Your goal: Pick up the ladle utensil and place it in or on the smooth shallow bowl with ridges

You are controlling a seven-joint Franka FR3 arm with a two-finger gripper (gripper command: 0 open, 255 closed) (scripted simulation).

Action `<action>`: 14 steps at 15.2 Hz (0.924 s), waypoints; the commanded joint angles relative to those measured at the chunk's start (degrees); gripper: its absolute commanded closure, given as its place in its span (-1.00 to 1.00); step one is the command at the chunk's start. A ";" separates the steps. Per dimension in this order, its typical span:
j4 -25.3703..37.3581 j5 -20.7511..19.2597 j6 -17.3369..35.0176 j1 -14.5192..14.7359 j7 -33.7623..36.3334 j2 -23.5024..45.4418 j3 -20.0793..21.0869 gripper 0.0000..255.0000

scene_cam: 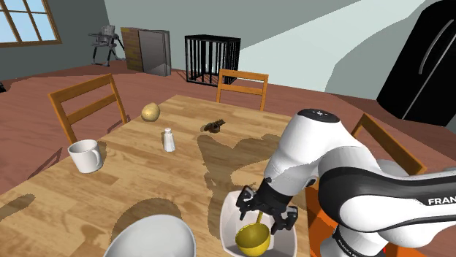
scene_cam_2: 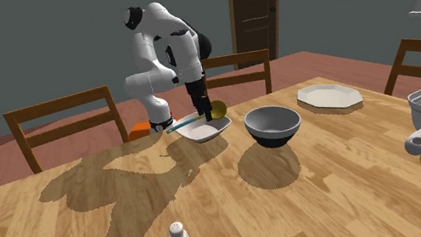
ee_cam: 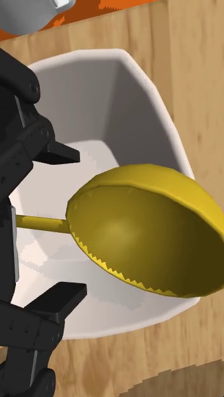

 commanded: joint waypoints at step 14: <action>3.91 -4.16 -9.90 -0.43 1.03 -5.94 -4.55 -1.00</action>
